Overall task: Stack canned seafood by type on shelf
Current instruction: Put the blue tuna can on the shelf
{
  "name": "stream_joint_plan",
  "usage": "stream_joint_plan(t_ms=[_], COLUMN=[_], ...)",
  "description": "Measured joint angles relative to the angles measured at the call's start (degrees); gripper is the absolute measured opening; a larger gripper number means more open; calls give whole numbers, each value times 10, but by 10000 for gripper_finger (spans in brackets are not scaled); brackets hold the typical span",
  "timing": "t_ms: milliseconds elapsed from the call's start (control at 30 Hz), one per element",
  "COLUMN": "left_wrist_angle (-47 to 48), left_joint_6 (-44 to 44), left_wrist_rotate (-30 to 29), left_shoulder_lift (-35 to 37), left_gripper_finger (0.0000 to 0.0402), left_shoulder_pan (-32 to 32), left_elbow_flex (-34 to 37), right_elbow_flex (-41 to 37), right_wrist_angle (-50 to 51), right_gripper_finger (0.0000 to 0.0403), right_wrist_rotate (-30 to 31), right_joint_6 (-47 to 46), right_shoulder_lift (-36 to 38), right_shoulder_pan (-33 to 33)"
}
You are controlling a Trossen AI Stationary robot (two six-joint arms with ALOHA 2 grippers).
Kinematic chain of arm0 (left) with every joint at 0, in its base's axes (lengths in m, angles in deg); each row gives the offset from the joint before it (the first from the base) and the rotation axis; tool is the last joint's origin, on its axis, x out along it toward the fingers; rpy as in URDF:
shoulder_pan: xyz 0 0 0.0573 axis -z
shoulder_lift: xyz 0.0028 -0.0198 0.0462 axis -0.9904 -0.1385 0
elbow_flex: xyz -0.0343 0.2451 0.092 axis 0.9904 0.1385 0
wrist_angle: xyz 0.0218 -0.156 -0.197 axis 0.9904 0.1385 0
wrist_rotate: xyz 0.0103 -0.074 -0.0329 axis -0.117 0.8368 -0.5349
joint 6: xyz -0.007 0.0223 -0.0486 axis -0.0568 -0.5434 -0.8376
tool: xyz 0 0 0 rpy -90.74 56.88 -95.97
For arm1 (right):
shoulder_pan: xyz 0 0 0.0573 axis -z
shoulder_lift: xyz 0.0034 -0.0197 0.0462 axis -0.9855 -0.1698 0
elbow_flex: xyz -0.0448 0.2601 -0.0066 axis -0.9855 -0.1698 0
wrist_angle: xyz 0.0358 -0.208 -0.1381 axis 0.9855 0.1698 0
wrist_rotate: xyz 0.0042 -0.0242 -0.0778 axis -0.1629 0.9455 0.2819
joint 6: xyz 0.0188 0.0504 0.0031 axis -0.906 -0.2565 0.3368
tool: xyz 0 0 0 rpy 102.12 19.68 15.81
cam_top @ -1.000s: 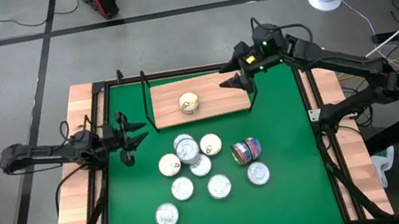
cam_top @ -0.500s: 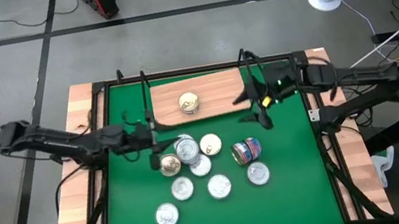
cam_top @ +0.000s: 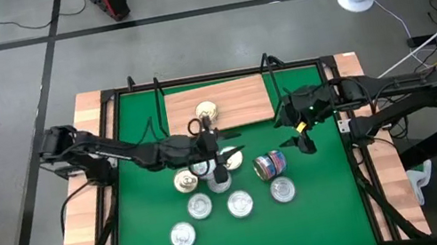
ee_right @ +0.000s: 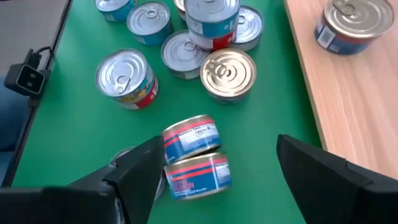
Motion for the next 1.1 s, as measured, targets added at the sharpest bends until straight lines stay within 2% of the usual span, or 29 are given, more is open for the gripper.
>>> stream_joint_plan(t_ms=[167,367,500,633,1100], left_wrist_angle=[0,3,13,14,18], left_joint_6=[0,17,6,6,-11], left_wrist_rotate=[0,0,0,0,0], left_shoulder_lift=[-3,-2,-2,-2,-2], left_gripper_finger=[155,155,155,155,155], left_shoulder_pan=[1,14,28,38,69], left_elbow_flex=[-7,-7,-7,-7,-7], right_elbow_flex=[0,0,0,0,0], right_wrist_angle=[-7,20,103,140,109], right_gripper_finger=[308,308,308,308,308], right_wrist_rotate=[1,10,17,25,7], right_joint_6=[-13,-237,-350,-366,-382], right_shoulder_lift=[-11,-47,-82,-120,-191], right_shoulder_pan=[0,0,0,1,1])
